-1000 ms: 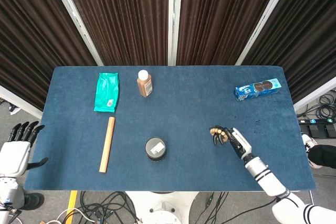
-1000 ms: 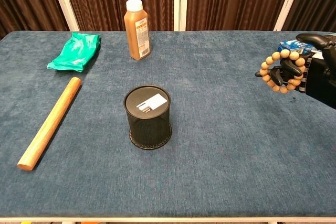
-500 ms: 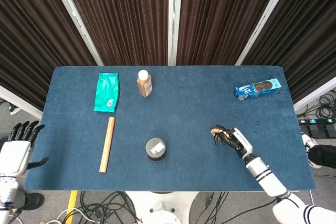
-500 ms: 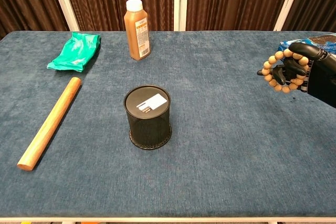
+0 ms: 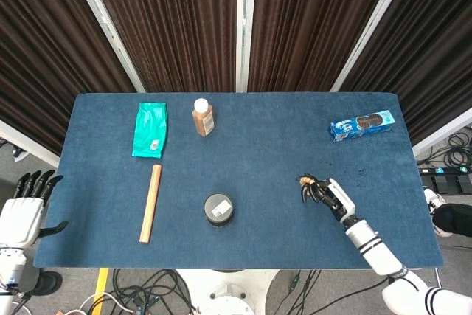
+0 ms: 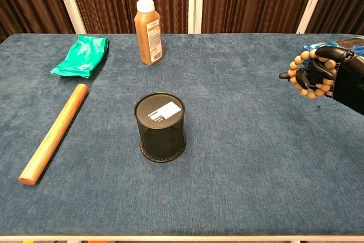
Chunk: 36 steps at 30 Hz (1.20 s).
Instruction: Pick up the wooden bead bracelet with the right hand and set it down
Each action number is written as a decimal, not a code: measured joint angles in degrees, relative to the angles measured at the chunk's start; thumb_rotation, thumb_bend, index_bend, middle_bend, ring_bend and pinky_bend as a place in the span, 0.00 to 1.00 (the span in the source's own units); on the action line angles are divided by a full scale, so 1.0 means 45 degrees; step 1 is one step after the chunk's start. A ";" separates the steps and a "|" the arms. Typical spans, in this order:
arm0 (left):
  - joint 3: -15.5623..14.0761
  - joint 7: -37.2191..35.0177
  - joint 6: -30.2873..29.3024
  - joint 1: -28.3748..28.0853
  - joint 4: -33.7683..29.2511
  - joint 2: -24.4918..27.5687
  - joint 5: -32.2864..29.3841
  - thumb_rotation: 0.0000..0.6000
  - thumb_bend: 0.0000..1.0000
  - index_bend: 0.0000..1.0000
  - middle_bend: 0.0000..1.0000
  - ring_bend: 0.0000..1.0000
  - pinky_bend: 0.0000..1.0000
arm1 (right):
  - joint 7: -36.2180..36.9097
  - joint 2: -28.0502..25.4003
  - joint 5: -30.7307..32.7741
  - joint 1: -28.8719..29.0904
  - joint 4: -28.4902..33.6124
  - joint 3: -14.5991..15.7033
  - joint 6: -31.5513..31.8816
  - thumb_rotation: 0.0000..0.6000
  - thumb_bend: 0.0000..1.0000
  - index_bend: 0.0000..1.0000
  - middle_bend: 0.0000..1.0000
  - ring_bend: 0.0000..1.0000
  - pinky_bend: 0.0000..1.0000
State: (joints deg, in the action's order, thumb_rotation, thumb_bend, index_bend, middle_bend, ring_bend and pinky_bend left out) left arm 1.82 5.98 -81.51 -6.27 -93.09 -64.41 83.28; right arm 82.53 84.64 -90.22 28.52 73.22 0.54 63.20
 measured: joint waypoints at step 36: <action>-0.0050 -0.0101 -0.0032 0.0025 0.0081 -0.0068 0.0019 1.00 0.00 0.15 0.08 0.01 0.02 | 0.0167 0.0015 -0.0852 0.0537 -0.0845 0.0386 0.0465 0.35 1.00 0.46 0.42 0.10 0.00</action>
State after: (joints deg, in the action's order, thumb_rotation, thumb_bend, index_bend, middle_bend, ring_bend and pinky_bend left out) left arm 1.59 5.52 -81.66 -6.15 -92.72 -64.71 83.37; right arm 83.28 84.70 -94.06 30.93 69.42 2.27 65.29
